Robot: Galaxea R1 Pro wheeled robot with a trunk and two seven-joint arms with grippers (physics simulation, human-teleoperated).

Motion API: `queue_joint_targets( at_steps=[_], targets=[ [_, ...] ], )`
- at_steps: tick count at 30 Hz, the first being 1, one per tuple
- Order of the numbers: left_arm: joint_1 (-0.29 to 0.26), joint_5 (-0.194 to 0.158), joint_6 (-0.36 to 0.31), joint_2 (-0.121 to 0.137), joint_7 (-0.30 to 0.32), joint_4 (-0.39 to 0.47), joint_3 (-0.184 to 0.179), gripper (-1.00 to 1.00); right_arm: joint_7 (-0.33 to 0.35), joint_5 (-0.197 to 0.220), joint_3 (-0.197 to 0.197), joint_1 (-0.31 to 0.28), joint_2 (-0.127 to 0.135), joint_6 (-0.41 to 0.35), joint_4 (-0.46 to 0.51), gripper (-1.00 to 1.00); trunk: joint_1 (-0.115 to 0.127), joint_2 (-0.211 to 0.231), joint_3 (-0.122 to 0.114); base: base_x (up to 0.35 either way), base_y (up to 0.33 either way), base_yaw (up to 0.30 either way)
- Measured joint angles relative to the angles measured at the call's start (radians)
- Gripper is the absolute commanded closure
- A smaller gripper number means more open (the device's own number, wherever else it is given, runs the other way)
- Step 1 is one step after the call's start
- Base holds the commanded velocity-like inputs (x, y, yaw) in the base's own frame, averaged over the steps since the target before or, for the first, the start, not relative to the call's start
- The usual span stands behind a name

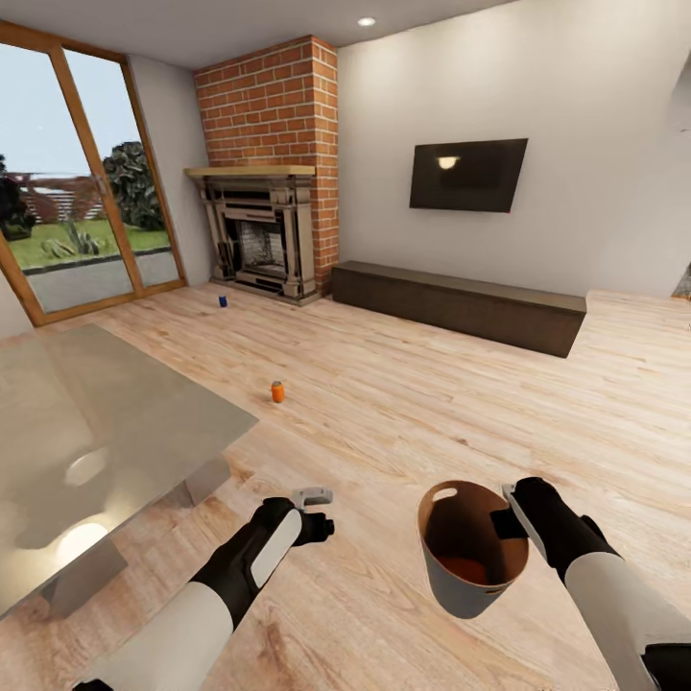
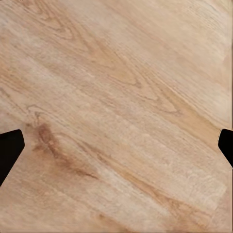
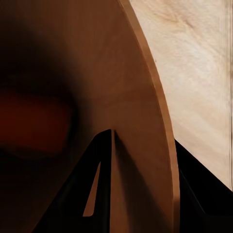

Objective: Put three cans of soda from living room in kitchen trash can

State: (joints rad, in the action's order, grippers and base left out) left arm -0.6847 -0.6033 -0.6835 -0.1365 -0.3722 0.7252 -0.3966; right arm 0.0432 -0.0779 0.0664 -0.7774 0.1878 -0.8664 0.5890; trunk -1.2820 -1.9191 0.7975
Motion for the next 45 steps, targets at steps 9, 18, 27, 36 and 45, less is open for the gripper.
queue_joint_targets(
  at_steps=[9,18,27,36,45],
  targets=[
    [-0.001,0.009,0.001,-0.001,0.0,-0.001,-0.011,-1.0,0.0,-0.011,-0.001,0.0,-0.001,-0.003,0.003,1.0,0.0,0.0,0.012,0.084,-0.222,-0.171],
    [-0.001,0.011,0.002,-0.001,0.001,-0.002,-0.011,-1.0,0.0,-0.002,0.003,0.001,-0.004,-0.003,0.004,1.0,0.0,0.0,0.018,0.075,-0.018,-0.082],
    [-0.001,0.01,0.006,-0.002,0.002,-0.003,-0.013,-1.0,0.0,-0.002,0.006,0.001,-0.012,-0.005,0.004,1.0,0.0,0.0,0.023,0.305,-0.004,-0.005],
    [-0.001,0.011,0.009,-0.002,0.001,-0.003,-0.013,-1.0,0.0,-0.004,0.007,0.001,-0.013,-0.006,0.003,1.0,0.0,0.0,0.037,0.341,-0.105,0.0],
    [-0.001,0.011,0.018,-0.003,0.001,-0.003,-0.013,-1.0,0.0,-0.01,0.01,0.002,-0.014,-0.006,0.003,1.0,0.0,0.0,0.051,0.34,-0.153,0.02]
  ],
)
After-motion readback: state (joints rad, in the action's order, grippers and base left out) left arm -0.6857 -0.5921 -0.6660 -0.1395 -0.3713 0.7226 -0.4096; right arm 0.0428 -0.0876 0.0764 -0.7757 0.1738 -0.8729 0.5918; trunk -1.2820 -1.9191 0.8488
